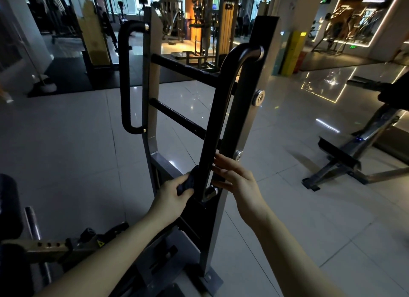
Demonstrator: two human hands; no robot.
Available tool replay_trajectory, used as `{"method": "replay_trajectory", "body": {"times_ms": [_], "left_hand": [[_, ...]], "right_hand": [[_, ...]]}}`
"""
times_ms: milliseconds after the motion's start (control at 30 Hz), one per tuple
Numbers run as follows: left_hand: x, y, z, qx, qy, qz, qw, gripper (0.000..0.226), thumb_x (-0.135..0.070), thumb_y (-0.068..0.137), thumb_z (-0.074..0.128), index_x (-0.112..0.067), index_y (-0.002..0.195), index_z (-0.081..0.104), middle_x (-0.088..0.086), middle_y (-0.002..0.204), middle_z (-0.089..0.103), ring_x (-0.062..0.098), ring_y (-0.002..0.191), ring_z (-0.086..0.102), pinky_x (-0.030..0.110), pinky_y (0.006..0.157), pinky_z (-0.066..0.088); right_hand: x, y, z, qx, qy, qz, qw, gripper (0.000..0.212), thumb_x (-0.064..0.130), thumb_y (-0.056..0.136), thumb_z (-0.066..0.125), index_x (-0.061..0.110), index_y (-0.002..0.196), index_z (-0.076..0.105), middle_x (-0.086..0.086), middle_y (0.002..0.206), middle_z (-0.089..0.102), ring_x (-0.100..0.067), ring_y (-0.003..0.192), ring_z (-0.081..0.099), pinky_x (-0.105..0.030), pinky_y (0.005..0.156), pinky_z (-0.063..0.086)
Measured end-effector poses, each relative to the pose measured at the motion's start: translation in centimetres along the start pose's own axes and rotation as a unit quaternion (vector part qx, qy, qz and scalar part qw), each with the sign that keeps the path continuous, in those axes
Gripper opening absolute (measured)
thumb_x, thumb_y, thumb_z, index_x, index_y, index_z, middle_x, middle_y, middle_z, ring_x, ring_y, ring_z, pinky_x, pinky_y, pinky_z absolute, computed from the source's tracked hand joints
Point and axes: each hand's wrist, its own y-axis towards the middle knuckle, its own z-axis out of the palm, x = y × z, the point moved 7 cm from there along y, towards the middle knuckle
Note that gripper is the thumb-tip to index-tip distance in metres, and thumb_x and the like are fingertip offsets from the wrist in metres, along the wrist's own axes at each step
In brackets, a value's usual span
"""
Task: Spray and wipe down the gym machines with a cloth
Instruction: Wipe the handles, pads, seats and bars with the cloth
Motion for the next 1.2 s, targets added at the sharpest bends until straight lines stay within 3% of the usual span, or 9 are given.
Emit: {"method": "replay_trajectory", "body": {"times_ms": [100,200,300,433,600,733,833,967,1200], "left_hand": [[-1.7,-0.2,-1.6,-0.032,0.012,0.012,0.999,0.041,-0.024,0.092,0.073,-0.034,0.131,0.067,-0.020,0.111,0.073,0.003,0.109,0.066,0.034,0.100,0.055],[-4.9,-1.9,-2.9,-0.061,0.022,0.064,0.996,0.047,-0.033,0.085,0.081,-0.032,0.129,0.067,-0.022,0.112,0.070,-0.002,0.108,0.065,0.015,0.089,0.053],[-7.4,-2.8,-1.8,0.044,0.053,0.097,0.993,0.069,-0.045,0.078,0.083,-0.043,0.140,0.052,-0.024,0.123,0.062,0.000,0.113,0.062,0.019,0.089,0.056],[-7.0,-1.9,-0.5,0.203,0.079,0.033,0.975,0.104,-0.058,0.067,0.086,-0.056,0.150,0.024,-0.011,0.144,0.053,0.012,0.126,0.059,0.036,0.105,0.052],[-6.1,-1.0,-1.7,0.214,0.147,0.012,0.966,0.086,-0.072,0.065,0.080,-0.051,0.141,0.045,-0.012,0.129,0.068,0.007,0.118,0.065,0.040,0.106,0.052],[-6.4,-0.3,-3.7,0.138,0.129,-0.008,0.982,0.063,-0.061,0.075,0.081,-0.039,0.131,0.060,-0.014,0.099,0.075,0.004,0.092,0.071,0.038,0.095,0.057],[-7.4,0.6,-5.4,0.048,0.116,-0.003,0.992,0.043,-0.048,0.085,0.077,-0.036,0.125,0.064,-0.014,0.102,0.071,0.007,0.098,0.068,0.040,0.097,0.056],[-8.7,1.6,-5.7,0.027,0.081,0.014,0.996,0.031,-0.045,0.087,0.074,-0.038,0.117,0.068,-0.013,0.103,0.072,0.007,0.100,0.068,0.042,0.100,0.054],[-10.5,2.6,-5.1,0.015,0.083,0.039,0.996,0.044,-0.032,0.092,0.074,-0.028,0.134,0.062,-0.012,0.117,0.067,0.000,0.105,0.065,0.030,0.102,0.051]], "right_hand": [[-0.5,-0.2,-0.4,-0.003,0.016,0.009,1.000,0.041,0.000,0.105,0.045,0.015,0.139,0.061,0.003,0.130,0.071,-0.011,0.123,0.065,-0.047,0.105,0.053],[-1.2,-1.4,-0.4,-0.015,0.021,0.009,1.000,0.033,0.006,0.101,0.059,0.014,0.133,0.064,-0.006,0.129,0.071,-0.017,0.114,0.070,-0.044,0.097,0.059],[-1.8,-3.3,1.0,0.038,0.051,0.013,0.998,0.037,0.017,0.099,0.065,0.017,0.135,0.062,-0.005,0.125,0.072,-0.022,0.112,0.071,-0.043,0.093,0.060],[-3.0,-4.1,0.9,0.042,0.134,0.047,0.989,0.042,0.015,0.094,0.070,0.019,0.136,0.062,-0.010,0.120,0.073,-0.027,0.103,0.074,-0.036,0.077,0.060],[-4.8,-3.4,0.4,-0.002,0.213,0.124,0.969,0.024,0.000,0.094,0.065,0.004,0.117,0.070,-0.016,0.103,0.074,-0.022,0.081,0.074,-0.033,0.071,0.060],[-2.9,-1.8,-1.2,-0.108,0.251,0.057,0.960,0.022,-0.007,0.097,0.055,0.006,0.107,0.070,-0.016,0.094,0.072,-0.024,0.077,0.070,-0.030,0.063,0.055],[-0.6,0.3,-0.8,-0.170,0.177,-0.012,0.969,0.030,-0.003,0.100,0.050,0.011,0.118,0.070,-0.013,0.105,0.073,-0.027,0.088,0.069,-0.028,0.063,0.054],[-0.4,1.0,2.2,-0.183,-0.015,-0.122,0.975,0.042,0.029,0.101,0.061,0.024,0.142,0.059,0.003,0.125,0.065,-0.006,0.119,0.061,-0.028,0.102,0.049],[-6.6,0.5,1.7,-0.150,-0.159,-0.057,0.974,0.024,0.007,0.099,0.058,0.023,0.112,0.071,0.004,0.103,0.064,-0.004,0.094,0.061,-0.028,0.086,0.050]]}}
